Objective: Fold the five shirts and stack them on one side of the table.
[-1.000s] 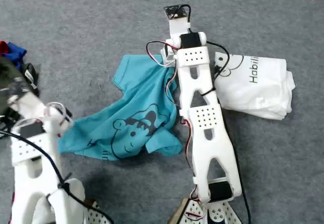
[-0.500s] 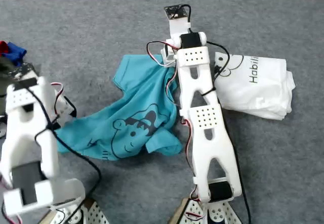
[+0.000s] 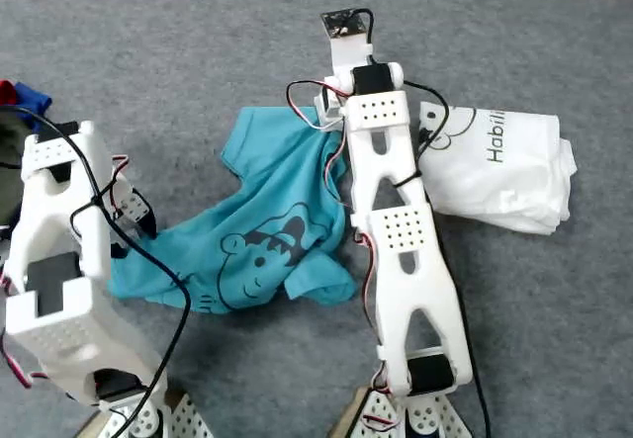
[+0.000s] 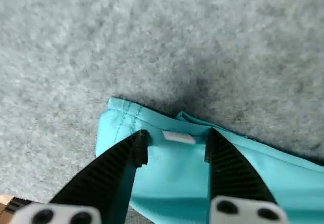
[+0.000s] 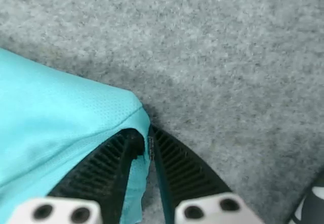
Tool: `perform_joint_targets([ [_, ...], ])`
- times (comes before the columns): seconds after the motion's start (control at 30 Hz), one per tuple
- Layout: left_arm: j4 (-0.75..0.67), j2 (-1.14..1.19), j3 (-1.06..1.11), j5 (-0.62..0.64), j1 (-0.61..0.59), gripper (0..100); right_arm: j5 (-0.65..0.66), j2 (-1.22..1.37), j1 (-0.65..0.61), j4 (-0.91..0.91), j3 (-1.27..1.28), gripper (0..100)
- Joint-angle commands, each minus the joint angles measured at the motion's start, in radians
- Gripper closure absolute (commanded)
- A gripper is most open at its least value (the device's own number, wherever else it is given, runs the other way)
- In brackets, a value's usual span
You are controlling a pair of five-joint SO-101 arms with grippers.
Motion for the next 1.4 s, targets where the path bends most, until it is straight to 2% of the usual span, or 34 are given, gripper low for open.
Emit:
perform_joint_targets([
  [0.0, 0.055, 0.025, -0.078, 0.006, 0.005, 81, 0.002, -0.005, 0.013, -0.021, -0.048, 99.4],
  [0.17, 0.058, 0.104, -0.104, 0.002, 0.011, 82, 0.002, -0.005, 0.013, -0.023, -0.048, 99.4],
  [0.33, 0.057, 0.180, -0.187, 0.005, 0.008, 98, 0.002, -0.005, 0.013, -0.041, -0.045, 99.4],
  [0.67, 0.052, 0.116, -0.483, 0.063, 0.009, 98, 0.002, -0.005, 0.013, -0.041, -0.044, 99.4],
  [0.87, -0.031, 0.081, -0.631, 0.075, -0.009, 98, 0.009, -0.005, 0.013, -0.041, -0.044, 99.4],
  [1.07, -0.137, 0.088, -0.654, 0.163, -0.058, 98, 0.009, -0.004, 0.013, -0.041, -0.044, 99.4],
  [1.27, -0.207, 0.088, -0.654, 0.166, -0.080, 98, 0.009, -0.004, 0.013, -0.041, -0.044, 99.4],
  [1.37, -0.164, 0.088, -0.643, 0.169, -0.069, 89, 0.009, -0.004, 0.013, -0.041, -0.044, 99.4],
])
